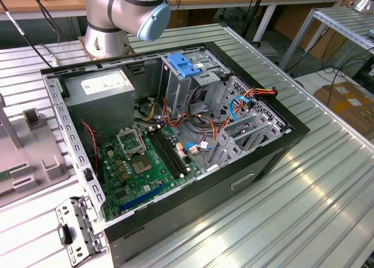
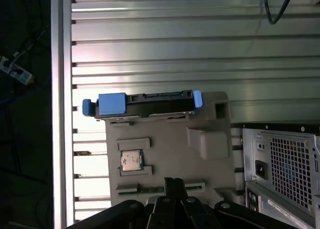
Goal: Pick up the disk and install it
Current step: 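Pick up the disk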
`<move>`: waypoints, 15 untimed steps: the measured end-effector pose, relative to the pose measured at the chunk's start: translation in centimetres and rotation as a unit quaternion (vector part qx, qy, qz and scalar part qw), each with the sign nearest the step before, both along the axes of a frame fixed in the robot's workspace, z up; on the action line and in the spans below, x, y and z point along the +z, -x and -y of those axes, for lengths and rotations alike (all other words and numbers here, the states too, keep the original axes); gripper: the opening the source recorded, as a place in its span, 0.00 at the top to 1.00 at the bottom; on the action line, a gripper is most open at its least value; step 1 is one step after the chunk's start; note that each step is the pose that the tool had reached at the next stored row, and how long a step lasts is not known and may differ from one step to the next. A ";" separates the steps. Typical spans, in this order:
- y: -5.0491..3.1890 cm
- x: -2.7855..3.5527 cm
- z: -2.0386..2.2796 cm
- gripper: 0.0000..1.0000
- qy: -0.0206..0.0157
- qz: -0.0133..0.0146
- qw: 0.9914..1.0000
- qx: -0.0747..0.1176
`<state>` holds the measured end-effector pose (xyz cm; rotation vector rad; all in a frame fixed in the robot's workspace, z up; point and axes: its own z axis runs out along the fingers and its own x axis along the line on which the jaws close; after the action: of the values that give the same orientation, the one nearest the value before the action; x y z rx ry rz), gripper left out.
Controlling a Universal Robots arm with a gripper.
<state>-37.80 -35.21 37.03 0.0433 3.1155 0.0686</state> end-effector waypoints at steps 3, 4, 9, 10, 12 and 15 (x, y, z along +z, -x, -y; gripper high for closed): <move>0.00 0.00 0.00 0.89 0.000 0.000 1.000 0.014; 0.00 0.00 0.00 0.89 0.000 0.000 1.000 0.019; 0.00 0.00 0.00 0.89 0.000 0.000 0.999 0.055; 0.00 0.00 0.00 0.89 0.000 0.000 0.998 0.061; 0.00 0.00 0.00 0.89 0.000 0.000 0.997 0.072; 0.00 0.00 0.00 0.89 0.000 0.000 0.996 0.089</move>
<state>-37.80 -35.21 37.03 -0.2352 3.1108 0.0719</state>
